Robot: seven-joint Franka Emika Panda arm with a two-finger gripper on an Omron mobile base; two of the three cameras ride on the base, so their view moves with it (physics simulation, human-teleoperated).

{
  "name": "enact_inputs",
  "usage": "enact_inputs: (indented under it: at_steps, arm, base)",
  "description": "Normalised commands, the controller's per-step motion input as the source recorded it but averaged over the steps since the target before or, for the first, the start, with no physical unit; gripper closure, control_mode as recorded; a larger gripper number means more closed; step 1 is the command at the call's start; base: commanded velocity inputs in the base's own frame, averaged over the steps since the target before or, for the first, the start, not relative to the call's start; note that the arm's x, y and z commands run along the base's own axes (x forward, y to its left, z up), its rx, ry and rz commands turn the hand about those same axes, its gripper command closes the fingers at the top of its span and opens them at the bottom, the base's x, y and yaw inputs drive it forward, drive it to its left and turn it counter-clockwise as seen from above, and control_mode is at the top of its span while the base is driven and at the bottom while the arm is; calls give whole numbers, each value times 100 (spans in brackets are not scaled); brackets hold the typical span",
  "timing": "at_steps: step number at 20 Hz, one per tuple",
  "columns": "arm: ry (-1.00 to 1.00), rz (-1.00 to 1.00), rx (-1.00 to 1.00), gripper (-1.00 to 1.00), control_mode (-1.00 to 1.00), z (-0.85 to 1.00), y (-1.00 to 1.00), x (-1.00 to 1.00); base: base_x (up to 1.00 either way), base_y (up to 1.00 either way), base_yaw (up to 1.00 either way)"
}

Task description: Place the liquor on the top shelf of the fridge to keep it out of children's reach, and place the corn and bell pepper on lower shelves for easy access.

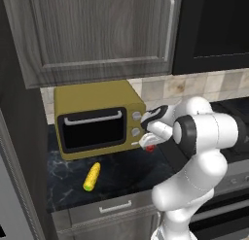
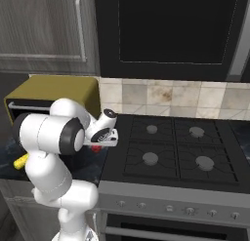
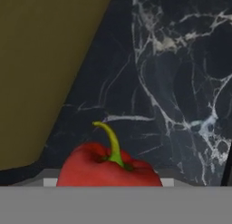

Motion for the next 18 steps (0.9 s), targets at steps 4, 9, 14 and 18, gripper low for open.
enact_inputs:
  at_steps: [4,9,14,18]
  arm:
    - [0,3,0,100,-100,12,0,-58]
    - [-5,0,0,100,-100,70,-16,-98]
    - [-18,0,-1,100,-100,99,-6,-84]
    - [-44,0,-1,100,-100,86,0,-84]
  base:
    - [0,0,0]
    - [0,0,0]
    - [0,0,0]
    - [0,0,0]
